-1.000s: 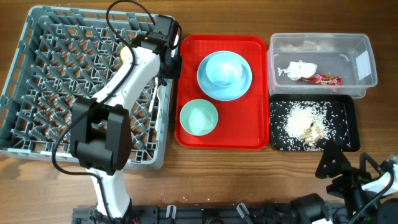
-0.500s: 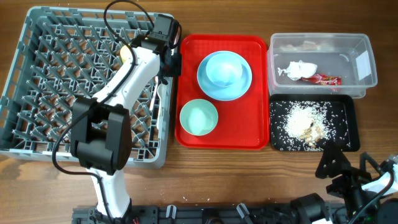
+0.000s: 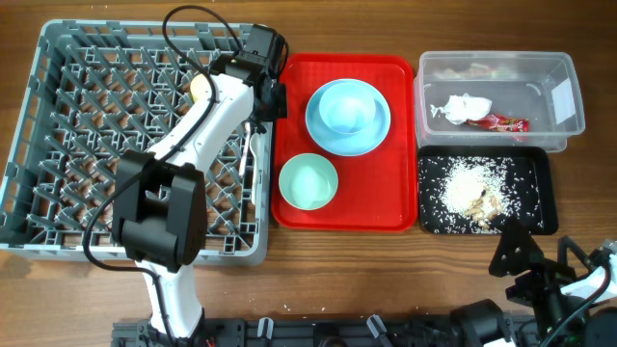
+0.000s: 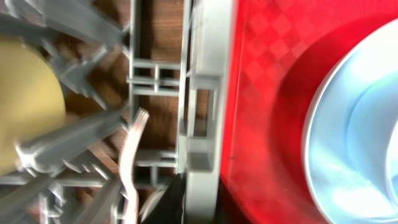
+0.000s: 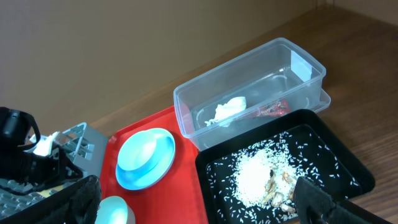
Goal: Sort waste into correct bins and load items into the dishwasher rack
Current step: 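Grasp the light blue bowl on the red tray with the left gripper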
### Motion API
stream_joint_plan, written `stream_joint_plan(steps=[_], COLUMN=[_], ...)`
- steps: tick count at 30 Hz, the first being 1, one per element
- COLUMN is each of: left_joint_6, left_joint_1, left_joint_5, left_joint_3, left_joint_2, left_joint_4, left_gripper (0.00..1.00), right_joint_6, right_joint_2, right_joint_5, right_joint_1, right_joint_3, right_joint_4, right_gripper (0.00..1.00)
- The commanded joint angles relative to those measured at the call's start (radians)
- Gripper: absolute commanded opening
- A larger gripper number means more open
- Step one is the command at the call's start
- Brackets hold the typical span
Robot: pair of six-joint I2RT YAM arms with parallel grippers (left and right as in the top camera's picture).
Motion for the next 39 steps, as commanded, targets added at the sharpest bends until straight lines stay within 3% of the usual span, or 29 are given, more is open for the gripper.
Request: stream_joint_plan(steps=[1,3,8,13,23,28,33,35,36,37,39], left_joint_6=[-0.116,-0.091,-0.091,-0.098,-0.090,-0.081,-0.063,-0.064,-0.064,-0.064,-0.056], left_joint_1=[-0.006,0.006,0.004,-0.131,-0.418,-0.428,-0.427,-0.427,-0.427,-0.427,-0.426], left_joint_5=[-0.027,-0.068,-0.067,-0.067,-0.069,-0.078,-0.187,-0.187,-0.187,-0.187,-0.196], left_joint_3=[0.007,0.034,0.121,0.120,0.119,0.119,0.119,0.119,0.119,0.119,0.122], left_joint_2=[0.004,-0.028,-0.214,-0.282,0.008,0.156,0.225,0.235,0.235,0.234,0.220], left_joint_4=[-0.011,-0.014,-0.066,-0.097,0.155,0.256,0.271,0.271,0.271,0.280,0.290], left_gripper=[0.37,0.43,0.44,0.43,0.41,0.41,0.40,0.33,0.11,0.04,0.04], right_joint_6=[0.010,0.010,0.010,0.010,0.010,0.010,0.010,0.010,0.010,0.010,0.010], right_joint_2=[-0.009,-0.009,-0.009,-0.009,-0.009,-0.009,-0.009,-0.009,-0.009,-0.009,-0.009], right_joint_5=[-0.005,-0.005,-0.005,-0.005,-0.005,-0.005,-0.005,-0.005,-0.005,-0.005,-0.005], right_joint_1=[-0.005,-0.005,-0.005,-0.005,-0.005,-0.005,-0.005,-0.005,-0.005,-0.005,-0.005], right_joint_3=[0.002,0.002,0.002,0.002,0.002,0.002,0.002,0.002,0.002,0.002,0.002], right_joint_4=[0.002,0.002,0.002,0.002,0.002,0.002,0.002,0.002,0.002,0.002,0.002], right_gripper=[1.00,1.00,1.00,1.00,1.00,1.00,1.00,1.00,1.00,1.00,1.00])
